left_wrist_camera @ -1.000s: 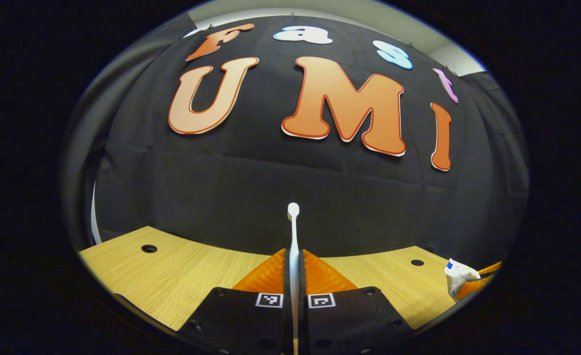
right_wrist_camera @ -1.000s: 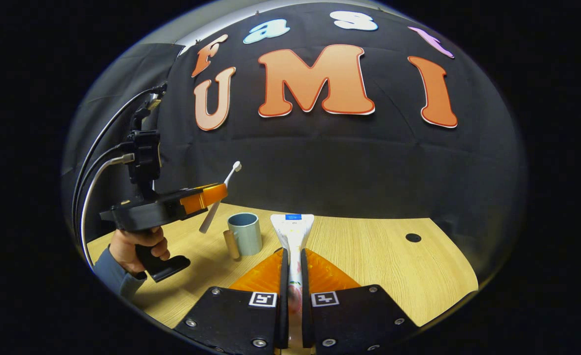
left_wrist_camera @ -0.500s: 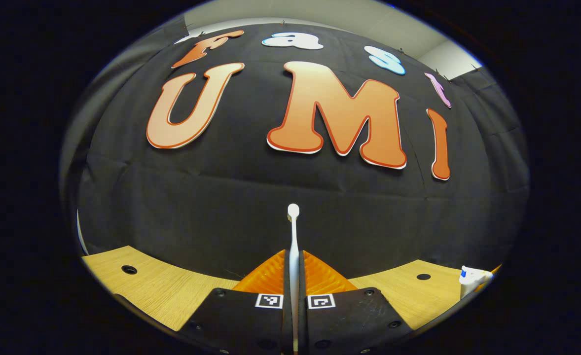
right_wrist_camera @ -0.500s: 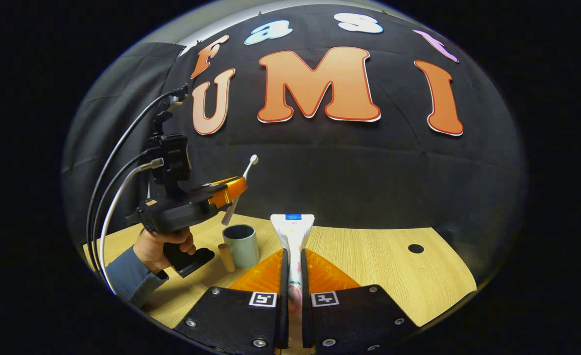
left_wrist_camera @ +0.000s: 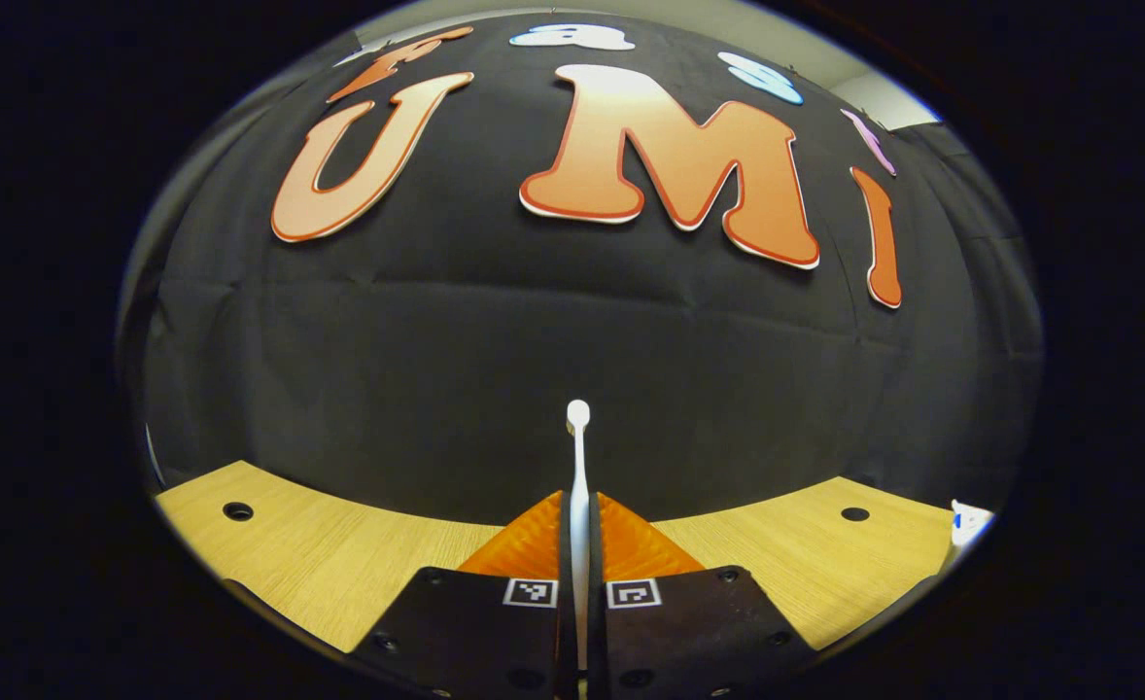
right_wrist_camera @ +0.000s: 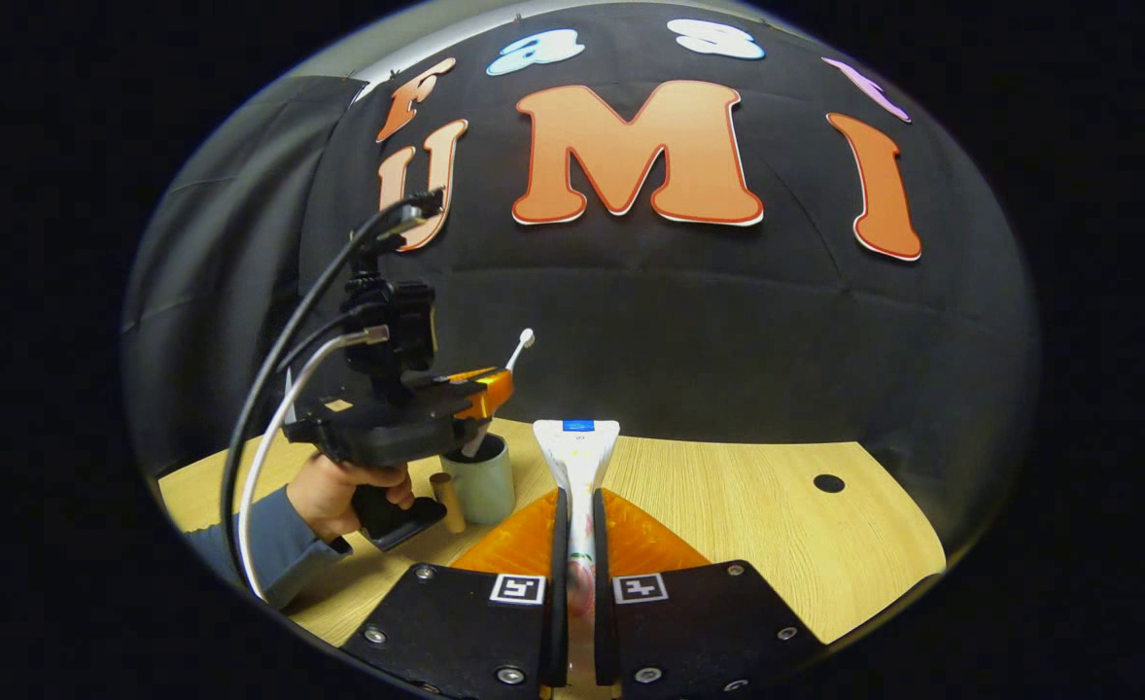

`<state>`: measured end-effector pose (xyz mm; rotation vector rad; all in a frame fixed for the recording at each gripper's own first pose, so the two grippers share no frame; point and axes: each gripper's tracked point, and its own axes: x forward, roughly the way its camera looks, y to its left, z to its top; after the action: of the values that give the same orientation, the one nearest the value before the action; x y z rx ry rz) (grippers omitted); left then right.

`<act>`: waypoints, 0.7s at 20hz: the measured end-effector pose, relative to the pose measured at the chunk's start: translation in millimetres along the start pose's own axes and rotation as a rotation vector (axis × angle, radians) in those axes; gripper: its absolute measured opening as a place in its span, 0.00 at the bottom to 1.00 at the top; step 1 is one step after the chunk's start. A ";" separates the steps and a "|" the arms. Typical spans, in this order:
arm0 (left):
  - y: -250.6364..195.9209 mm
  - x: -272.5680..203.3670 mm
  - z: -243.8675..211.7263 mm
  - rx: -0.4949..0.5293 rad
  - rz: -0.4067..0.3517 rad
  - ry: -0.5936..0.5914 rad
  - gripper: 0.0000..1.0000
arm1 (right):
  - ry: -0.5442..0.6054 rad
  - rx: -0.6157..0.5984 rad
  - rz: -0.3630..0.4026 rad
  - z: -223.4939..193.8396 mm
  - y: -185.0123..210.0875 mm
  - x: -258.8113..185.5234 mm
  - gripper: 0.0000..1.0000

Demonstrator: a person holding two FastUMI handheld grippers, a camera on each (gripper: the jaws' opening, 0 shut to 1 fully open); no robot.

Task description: Put the toothbrush and toothpaste on the desktop into the cup, then pick up the cup and place it on the coaster on the desktop.

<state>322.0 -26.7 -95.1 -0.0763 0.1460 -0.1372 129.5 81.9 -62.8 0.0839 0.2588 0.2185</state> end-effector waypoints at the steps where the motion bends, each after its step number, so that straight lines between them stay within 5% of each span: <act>1: -2.0 -0.6 -7.6 -0.004 -0.003 0.015 0.04 | -0.003 -0.002 0.000 1.5 0.2 -2.2 0.11; 11: 3.2 -36.2 -39.7 -0.021 -0.001 0.142 0.12 | -0.021 0.016 -0.011 6.0 -4.3 -11.2 0.11; 14: 4.8 -61.7 -35.6 0.041 -0.007 0.146 0.39 | -0.051 0.041 0.003 15.2 -0.3 -8.4 0.11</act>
<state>256.9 -15.5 -122.0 -0.0258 0.2886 -0.1529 125.6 78.9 -46.2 0.1297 0.2128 0.2134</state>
